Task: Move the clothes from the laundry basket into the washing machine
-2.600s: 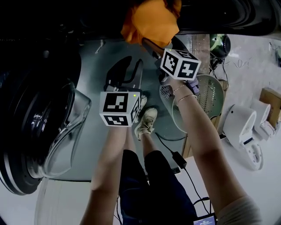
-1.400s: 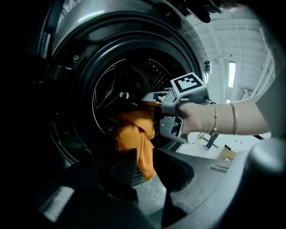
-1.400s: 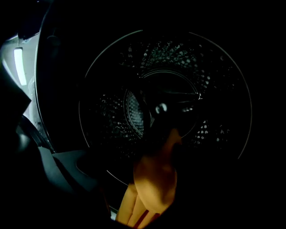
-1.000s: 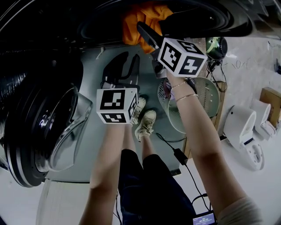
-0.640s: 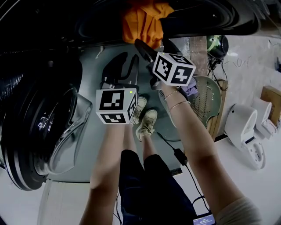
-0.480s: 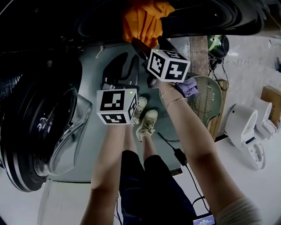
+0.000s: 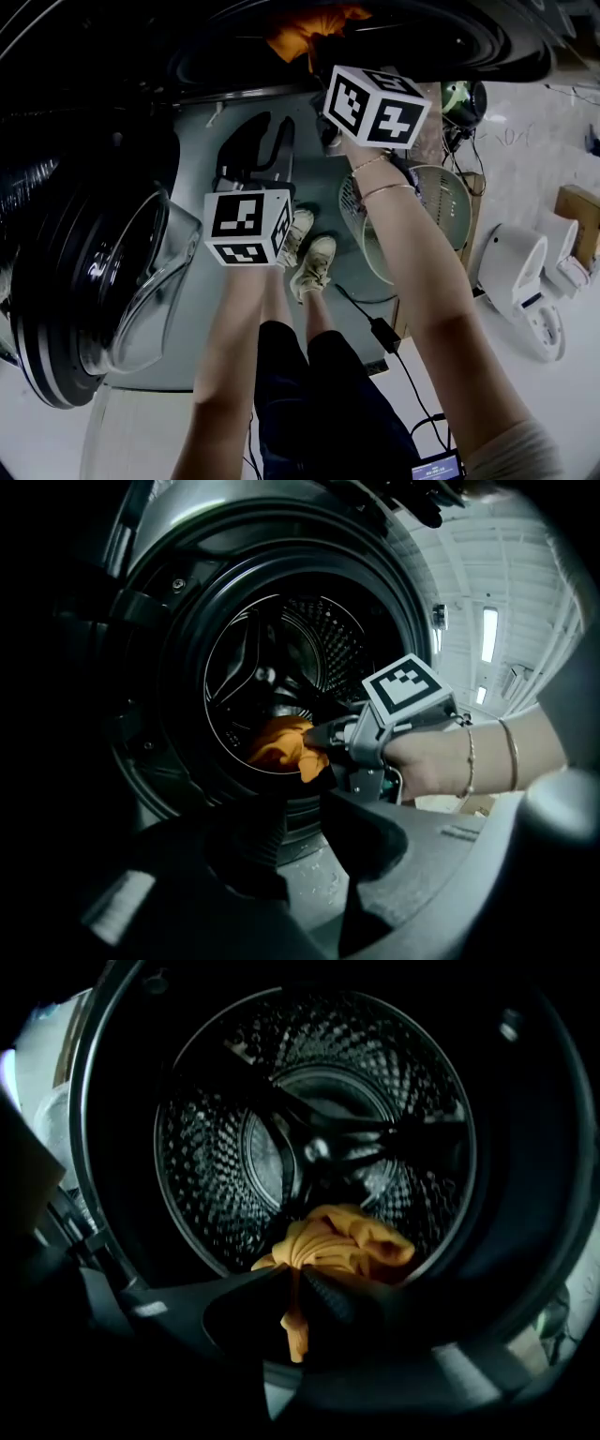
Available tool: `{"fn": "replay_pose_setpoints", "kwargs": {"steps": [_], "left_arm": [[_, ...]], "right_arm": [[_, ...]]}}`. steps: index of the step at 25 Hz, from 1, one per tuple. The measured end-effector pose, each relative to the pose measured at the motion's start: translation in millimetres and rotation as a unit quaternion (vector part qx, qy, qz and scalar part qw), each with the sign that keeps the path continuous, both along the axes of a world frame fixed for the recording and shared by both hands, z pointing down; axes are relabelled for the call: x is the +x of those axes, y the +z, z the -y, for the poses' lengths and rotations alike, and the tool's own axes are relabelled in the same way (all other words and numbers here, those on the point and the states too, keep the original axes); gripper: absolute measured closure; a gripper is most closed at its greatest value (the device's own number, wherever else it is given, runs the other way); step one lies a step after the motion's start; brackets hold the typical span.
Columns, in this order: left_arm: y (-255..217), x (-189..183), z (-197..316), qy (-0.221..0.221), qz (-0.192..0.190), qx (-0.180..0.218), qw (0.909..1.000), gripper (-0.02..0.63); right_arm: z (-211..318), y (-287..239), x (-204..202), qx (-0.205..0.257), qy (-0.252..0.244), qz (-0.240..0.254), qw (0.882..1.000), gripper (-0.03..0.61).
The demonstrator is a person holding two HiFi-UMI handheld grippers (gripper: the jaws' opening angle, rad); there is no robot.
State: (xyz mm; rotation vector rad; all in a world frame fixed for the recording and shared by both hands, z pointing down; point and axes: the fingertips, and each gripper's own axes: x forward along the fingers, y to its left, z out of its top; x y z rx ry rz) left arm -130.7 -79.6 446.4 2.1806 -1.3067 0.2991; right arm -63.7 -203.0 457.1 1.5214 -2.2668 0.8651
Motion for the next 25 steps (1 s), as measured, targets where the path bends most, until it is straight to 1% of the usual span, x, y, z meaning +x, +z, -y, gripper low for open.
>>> {"fn": "replay_pose_setpoints", "kwargs": {"steps": [4, 6, 7, 8, 9, 10, 11, 12, 13, 15, 17, 18, 19, 22, 25], "left_arm": [[-8, 1, 6, 0.001, 0.000, 0.006, 1.0000, 0.494], [-9, 3, 8, 0.004, 0.000, 0.008, 1.0000, 0.494], [-8, 4, 8, 0.006, 0.001, 0.007, 1.0000, 0.494], [-8, 5, 8, 0.007, 0.001, 0.006, 1.0000, 0.494], [-8, 6, 8, 0.008, 0.002, 0.005, 0.9999, 0.494], [-8, 8, 8, 0.011, 0.004, 0.004, 0.9999, 0.494], [-8, 10, 7, 0.014, 0.005, 0.003, 0.9999, 0.494], [-8, 13, 6, 0.018, 0.006, 0.003, 0.9998, 0.494], [-8, 15, 6, 0.021, 0.007, 0.003, 0.9997, 0.494], [-10, 20, 6, 0.028, 0.009, 0.004, 0.9996, 0.494], [-14, 26, 5, 0.038, 0.009, 0.005, 0.9992, 0.494], [-17, 31, 4, 0.044, 0.010, 0.006, 0.9990, 0.494], [-20, 35, 3, 0.051, 0.011, 0.007, 0.9986, 0.494], [-31, 54, -3, 0.068, 0.014, 0.012, 0.9975, 0.492], [-41, 73, -9, 0.090, 0.016, 0.018, 0.9956, 0.492]], "right_arm": [[29, -31, 2, 0.045, 0.011, 0.008, 0.999, 0.520], [34, -31, 6, 0.040, 0.016, 0.011, 0.999, 0.515], [34, -26, 7, 0.029, 0.018, 0.016, 0.999, 0.467], [33, -20, 8, 0.016, 0.018, 0.023, 0.999, 0.359], [31, -15, 9, 0.003, 0.018, 0.027, 0.999, 0.265], [27, -10, 11, -0.008, 0.018, 0.028, 0.999, 0.207], [24, -7, 13, -0.014, 0.018, 0.026, 0.999, 0.163], [20, -6, 16, -0.015, 0.019, 0.024, 0.999, 0.126], [16, -7, 18, -0.014, 0.019, 0.023, 0.999, 0.109], [8, -12, 22, -0.008, 0.017, 0.027, 0.999, 0.086], [-3, -22, 24, 0.001, 0.011, 0.036, 0.999, 0.084], [-10, -28, 26, 0.007, 0.007, 0.040, 0.999, 0.104], [-18, -35, 29, 0.014, 0.002, 0.041, 0.999, 0.137], [-48, -54, 46, 0.023, -0.006, 0.042, 0.999, 0.170], [-82, -65, 74, 0.019, 0.015, 0.061, 0.998, 0.208]]}}
